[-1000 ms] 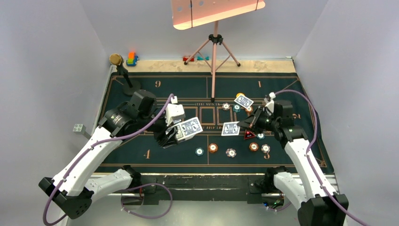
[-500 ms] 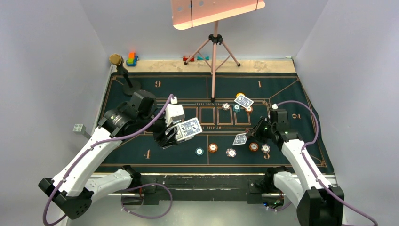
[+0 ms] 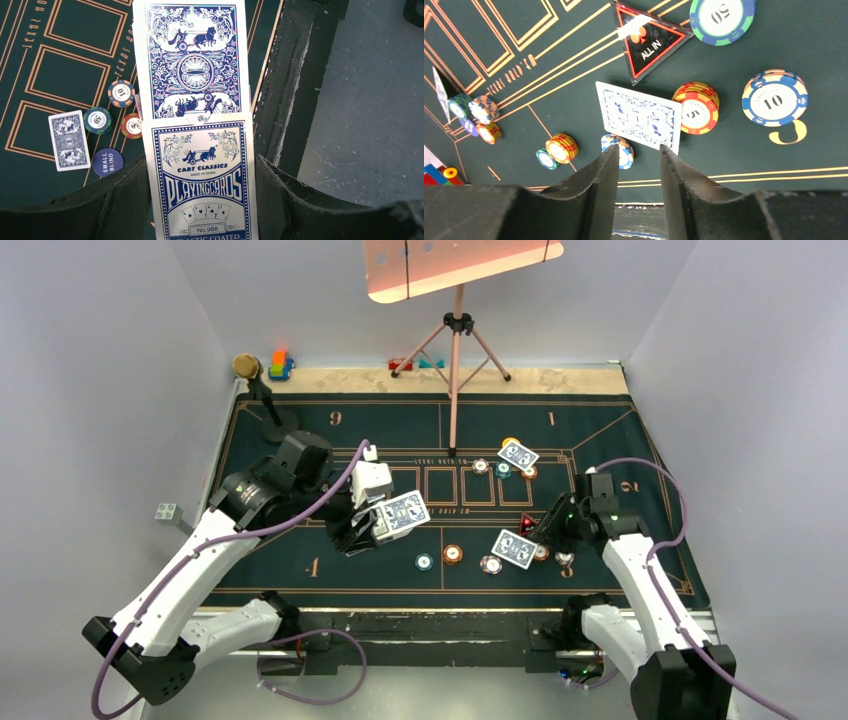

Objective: Distribute texas hold em gaming equipment

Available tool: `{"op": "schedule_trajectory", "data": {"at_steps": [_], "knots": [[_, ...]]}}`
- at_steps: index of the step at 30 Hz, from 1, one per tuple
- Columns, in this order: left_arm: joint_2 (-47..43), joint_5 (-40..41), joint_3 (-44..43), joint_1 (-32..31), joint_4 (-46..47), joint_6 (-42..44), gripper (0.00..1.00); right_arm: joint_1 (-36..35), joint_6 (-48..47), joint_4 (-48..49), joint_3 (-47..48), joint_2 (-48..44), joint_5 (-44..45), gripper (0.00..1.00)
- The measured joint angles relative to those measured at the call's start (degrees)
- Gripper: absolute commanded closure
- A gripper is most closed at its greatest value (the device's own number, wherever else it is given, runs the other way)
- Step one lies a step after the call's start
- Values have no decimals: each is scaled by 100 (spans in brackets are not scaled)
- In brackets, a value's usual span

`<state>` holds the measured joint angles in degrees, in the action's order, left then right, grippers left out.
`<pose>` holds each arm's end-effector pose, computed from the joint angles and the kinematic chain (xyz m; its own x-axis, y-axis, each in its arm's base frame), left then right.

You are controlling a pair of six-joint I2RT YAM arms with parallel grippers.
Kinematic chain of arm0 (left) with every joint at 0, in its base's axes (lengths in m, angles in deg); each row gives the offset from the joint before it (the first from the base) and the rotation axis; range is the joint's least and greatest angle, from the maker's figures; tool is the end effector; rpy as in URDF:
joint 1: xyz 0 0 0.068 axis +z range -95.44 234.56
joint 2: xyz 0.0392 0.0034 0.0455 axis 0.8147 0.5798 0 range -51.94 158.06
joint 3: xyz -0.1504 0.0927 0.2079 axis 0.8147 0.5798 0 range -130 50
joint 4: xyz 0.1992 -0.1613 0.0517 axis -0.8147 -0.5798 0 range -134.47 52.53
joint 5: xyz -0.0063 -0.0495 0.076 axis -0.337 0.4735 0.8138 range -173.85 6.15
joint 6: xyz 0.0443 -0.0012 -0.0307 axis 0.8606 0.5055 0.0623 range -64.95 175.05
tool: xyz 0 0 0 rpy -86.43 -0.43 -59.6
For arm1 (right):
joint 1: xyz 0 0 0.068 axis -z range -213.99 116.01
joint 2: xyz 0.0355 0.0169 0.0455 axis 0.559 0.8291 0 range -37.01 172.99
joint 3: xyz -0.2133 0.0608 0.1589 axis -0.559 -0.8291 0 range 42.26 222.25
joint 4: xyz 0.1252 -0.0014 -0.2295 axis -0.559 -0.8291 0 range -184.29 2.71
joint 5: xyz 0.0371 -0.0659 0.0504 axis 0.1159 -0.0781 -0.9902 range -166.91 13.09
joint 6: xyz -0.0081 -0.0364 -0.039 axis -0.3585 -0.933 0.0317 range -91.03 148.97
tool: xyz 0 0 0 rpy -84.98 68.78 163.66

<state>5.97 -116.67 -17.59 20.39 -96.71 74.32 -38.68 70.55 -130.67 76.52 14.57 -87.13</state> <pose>0.1370 -0.1163 0.3585 -0.3427 0.5678 -0.7485 0.9279 0.3289 -0.1753 0.1599 0.0194 0.2096 -0.7610 0.5929 -0.2635 0.4517 0.7757 0.4407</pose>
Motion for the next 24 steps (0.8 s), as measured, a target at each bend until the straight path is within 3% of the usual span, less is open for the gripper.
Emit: {"op": "schedule_trajectory", "data": {"at_steps": [5,8,9,13,20,24], "knots": [[2,0,0,0,0,0,100,0,35,-446,621,-254,343,47],[4,0,0,0,0,0,100,20,11,-496,940,-424,310,23],[4,-2,0,0,0,0,100,24,2,-411,1005,-492,203,20],[4,-46,0,0,0,-2,100,-155,2,201,1102,-557,-632,15],[37,-153,0,0,2,-7,100,-1746,149,1720,2203,796,-2004,10],[42,-157,0,0,4,-4,100,-2315,164,2201,2527,1261,-2343,8]]}}
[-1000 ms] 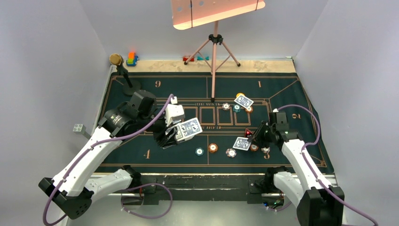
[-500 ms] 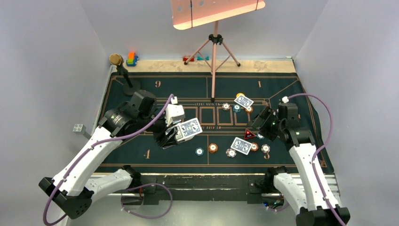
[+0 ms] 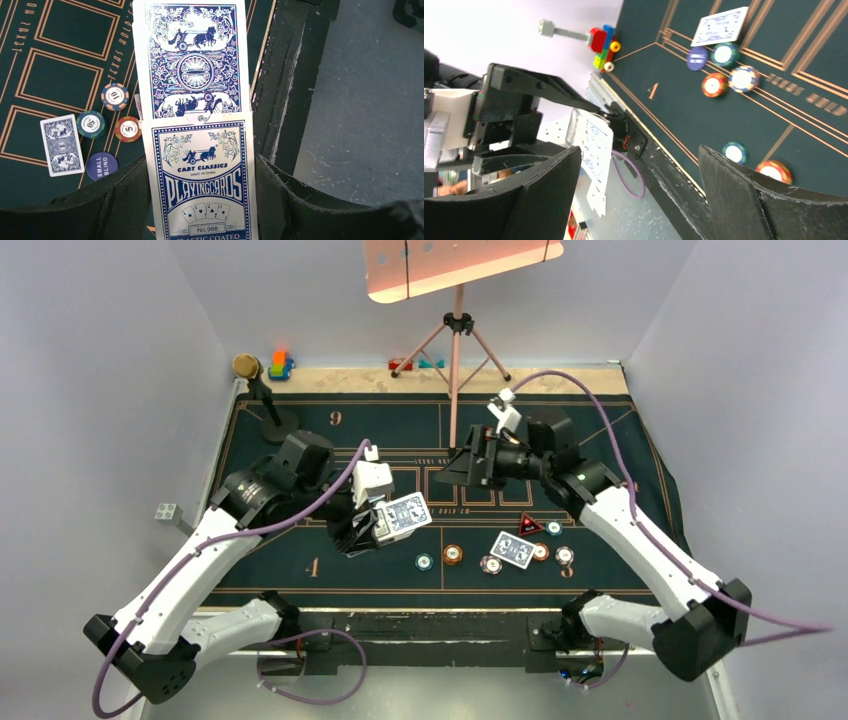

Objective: Distribute texas hold em gaming equipment

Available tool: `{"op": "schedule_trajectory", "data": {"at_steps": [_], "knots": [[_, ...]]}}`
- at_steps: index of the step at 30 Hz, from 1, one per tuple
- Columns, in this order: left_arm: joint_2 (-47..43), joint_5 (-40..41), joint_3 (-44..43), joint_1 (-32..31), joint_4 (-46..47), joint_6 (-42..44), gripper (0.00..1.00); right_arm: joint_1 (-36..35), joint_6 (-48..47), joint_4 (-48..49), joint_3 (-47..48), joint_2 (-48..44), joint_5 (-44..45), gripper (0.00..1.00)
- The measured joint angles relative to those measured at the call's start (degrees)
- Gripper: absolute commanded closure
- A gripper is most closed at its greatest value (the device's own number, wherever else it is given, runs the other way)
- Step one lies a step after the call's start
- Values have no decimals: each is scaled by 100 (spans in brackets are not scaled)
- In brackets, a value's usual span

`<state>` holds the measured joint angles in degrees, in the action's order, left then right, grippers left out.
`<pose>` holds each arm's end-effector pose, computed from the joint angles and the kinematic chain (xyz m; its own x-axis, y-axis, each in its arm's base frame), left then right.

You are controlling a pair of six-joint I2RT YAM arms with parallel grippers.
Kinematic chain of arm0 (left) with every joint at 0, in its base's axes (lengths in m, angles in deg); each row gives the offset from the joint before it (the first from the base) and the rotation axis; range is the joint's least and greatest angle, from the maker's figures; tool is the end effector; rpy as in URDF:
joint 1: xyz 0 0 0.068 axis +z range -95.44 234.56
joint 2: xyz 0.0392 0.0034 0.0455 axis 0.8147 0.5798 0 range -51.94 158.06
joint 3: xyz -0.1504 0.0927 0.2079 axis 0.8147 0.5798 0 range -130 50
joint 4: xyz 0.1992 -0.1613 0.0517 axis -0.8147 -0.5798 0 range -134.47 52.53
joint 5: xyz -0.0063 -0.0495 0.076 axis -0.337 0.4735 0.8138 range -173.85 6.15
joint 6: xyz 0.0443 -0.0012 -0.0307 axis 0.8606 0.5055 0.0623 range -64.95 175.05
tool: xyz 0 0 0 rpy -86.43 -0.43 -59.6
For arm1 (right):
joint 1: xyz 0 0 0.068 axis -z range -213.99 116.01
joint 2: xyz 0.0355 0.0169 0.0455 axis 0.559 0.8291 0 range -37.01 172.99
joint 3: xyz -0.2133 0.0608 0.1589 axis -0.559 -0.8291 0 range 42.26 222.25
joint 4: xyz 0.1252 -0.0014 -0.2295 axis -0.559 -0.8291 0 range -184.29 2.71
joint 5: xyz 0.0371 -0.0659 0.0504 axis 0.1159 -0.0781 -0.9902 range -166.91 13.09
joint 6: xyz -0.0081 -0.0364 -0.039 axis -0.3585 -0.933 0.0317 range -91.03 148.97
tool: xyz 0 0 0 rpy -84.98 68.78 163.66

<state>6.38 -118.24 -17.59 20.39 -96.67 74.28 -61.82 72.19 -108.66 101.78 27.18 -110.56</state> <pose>0.1377 -0.1178 0.3578 -0.3461 0.5634 -0.7502 0.9302 0.3103 -0.1961 0.2094 0.1328 0.3455 -0.8504 0.1956 -0.4884 -0.3384 0.5073 0.7926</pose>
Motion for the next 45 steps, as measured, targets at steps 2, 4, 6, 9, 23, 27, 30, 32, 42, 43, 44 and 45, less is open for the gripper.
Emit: {"op": "schedule_trajectory", "data": {"at_steps": [2,4,6,9,23,27,30,32,42,43,44,45], "knots": [[11,2,0,2,-2,2,100,-267,-4,221,179,282,-120,8],[24,2,0,2,0,4,100,-496,-17,374,278,516,-219,7],[42,2,0,2,-2,9,100,-754,-26,511,332,756,-275,6],[76,2,0,2,-2,42,100,-1040,-42,603,348,1027,-345,6],[92,2,0,4,-2,131,100,-1408,37,1036,186,1300,-385,24],[90,2,0,4,-4,133,100,-1408,98,1073,83,1300,-404,31],[90,2,0,4,-4,136,100,-1412,111,1069,31,1303,-407,32],[90,2,0,4,-15,136,100,-1412,114,1062,15,1303,-409,32],[66,2,0,4,-59,136,100,-1412,105,977,11,1292,-437,36],[66,2,0,4,-66,136,100,-1410,96,951,11,1281,-435,37],[66,2,0,4,-79,136,100,-1408,85,918,11,1263,-426,37],[63,2,0,4,-87,136,100,-1399,76,890,11,1244,-420,37]]}}
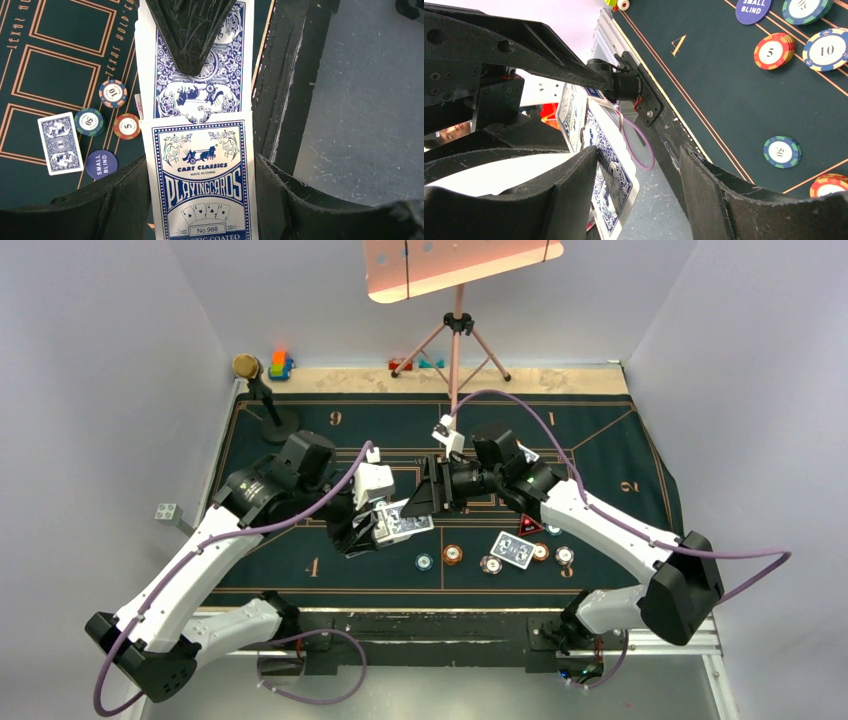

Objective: Distribute texas hold em gaming equipment

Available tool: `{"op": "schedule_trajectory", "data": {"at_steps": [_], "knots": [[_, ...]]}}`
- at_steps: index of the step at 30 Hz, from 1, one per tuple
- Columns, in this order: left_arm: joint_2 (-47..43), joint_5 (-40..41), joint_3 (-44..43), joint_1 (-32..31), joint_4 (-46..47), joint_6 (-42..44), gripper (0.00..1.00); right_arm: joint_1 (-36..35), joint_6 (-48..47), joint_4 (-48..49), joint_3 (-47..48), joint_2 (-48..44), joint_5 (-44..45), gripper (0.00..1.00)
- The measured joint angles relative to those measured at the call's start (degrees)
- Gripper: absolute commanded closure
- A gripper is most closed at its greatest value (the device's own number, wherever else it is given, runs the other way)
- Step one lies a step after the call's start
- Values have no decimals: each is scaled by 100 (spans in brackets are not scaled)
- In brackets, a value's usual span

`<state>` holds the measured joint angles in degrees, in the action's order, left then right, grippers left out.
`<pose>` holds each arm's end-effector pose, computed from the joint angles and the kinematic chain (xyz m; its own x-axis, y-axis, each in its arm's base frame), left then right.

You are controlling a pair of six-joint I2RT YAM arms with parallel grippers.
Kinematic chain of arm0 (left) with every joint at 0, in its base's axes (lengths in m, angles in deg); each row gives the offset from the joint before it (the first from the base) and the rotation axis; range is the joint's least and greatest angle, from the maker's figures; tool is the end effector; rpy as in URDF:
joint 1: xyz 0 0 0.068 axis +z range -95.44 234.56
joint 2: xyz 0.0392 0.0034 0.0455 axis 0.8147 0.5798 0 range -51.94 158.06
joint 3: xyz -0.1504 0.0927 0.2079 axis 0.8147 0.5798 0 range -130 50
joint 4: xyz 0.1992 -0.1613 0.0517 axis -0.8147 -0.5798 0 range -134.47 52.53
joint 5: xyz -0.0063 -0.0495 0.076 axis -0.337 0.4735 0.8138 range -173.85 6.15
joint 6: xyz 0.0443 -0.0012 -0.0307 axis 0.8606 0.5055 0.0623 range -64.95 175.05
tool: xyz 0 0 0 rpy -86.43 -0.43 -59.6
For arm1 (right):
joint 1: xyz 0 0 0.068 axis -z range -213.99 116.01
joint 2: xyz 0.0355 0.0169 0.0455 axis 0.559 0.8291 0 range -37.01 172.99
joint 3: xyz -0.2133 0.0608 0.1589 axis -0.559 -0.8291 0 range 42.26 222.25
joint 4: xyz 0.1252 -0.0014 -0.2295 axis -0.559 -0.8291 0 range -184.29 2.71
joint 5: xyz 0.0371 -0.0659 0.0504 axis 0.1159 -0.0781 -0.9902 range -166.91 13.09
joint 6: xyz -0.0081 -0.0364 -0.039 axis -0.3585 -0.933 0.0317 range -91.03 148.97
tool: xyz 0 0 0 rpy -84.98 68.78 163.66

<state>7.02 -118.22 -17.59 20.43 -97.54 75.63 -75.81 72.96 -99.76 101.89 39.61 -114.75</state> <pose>0.1390 -0.1185 0.3550 -0.3408 0.5815 -0.7387 0.9338 0.3006 -0.1941 0.2087 0.2160 0.3059 -0.9058 -0.0745 -0.4171 -0.4109 0.3947 0.8218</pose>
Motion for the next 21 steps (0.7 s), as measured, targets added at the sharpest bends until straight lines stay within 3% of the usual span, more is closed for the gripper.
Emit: {"op": "schedule_trajectory", "data": {"at_steps": [8,21], "knots": [[-26,-17,0,0,-26,0,100,210,-63,-223,-15,-284,90,41],[-28,-31,0,0,-46,-2,100,444,-197,-494,-66,-483,118,56]]}}
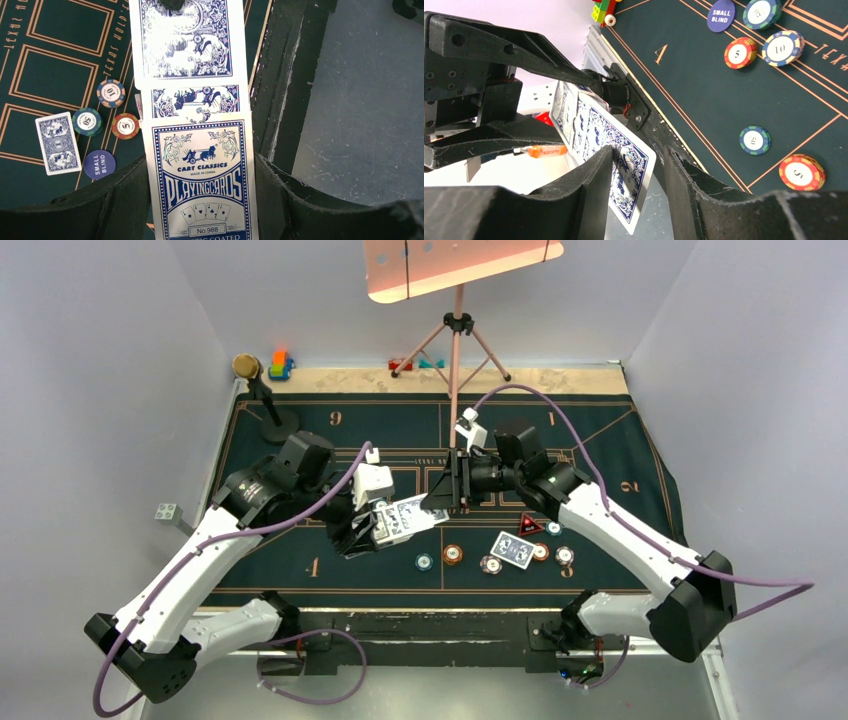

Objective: Distribute texas hold em gaming equipment

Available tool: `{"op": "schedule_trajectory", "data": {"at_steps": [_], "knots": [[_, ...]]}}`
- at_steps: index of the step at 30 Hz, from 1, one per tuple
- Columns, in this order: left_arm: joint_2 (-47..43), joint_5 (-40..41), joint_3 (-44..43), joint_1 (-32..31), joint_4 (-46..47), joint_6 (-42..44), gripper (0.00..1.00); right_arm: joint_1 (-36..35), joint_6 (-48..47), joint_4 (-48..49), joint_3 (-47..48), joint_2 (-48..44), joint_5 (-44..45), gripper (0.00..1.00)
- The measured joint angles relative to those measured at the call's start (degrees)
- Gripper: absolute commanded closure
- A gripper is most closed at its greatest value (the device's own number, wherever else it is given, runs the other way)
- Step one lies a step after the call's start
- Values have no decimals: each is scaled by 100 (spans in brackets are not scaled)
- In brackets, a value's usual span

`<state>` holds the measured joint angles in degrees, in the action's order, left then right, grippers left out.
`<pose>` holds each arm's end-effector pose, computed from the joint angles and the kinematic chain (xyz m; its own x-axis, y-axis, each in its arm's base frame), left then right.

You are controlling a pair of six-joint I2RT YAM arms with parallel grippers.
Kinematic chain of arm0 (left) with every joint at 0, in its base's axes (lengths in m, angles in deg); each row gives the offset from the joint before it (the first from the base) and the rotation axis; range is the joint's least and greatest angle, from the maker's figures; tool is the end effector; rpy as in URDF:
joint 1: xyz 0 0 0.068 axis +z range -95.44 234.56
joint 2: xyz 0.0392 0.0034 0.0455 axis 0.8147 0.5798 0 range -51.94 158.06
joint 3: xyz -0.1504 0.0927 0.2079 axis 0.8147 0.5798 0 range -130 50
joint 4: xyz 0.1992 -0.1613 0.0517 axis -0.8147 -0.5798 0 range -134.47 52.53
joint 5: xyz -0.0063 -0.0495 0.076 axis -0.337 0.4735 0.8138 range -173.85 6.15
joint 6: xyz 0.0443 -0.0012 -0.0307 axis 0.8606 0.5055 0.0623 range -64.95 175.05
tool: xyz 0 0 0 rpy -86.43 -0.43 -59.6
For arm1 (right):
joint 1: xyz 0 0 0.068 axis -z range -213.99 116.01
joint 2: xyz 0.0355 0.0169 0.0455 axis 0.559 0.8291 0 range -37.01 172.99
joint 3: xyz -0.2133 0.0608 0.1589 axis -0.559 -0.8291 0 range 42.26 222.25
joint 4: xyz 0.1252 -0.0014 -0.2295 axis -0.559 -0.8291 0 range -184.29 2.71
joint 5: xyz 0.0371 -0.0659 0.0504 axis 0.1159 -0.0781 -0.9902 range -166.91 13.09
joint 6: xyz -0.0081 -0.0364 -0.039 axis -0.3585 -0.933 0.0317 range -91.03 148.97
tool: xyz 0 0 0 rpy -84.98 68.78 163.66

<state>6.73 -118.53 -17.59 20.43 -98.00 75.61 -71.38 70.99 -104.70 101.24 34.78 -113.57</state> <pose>0.1373 -0.1175 0.3554 -0.3427 0.5812 -0.7381 0.9337 0.2973 -0.1995 0.2082 0.1858 0.3168 -0.8975 -0.0101 -0.4410 -0.3989 0.4451 0.8017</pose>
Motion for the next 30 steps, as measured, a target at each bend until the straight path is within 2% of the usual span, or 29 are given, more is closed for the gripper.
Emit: {"op": "schedule_trajectory", "data": {"at_steps": [7,14,19,30], "knots": [[0,-9,0,0,2,-2,100,142,-188,-319,15,-245,170,63],[0,-4,0,0,2,0,100,223,-254,-439,94,-291,260,87],[0,-4,0,0,0,0,100,262,-260,-492,170,-348,267,98],[-20,-7,0,0,2,0,100,754,-306,-748,748,-507,188,100]]}}
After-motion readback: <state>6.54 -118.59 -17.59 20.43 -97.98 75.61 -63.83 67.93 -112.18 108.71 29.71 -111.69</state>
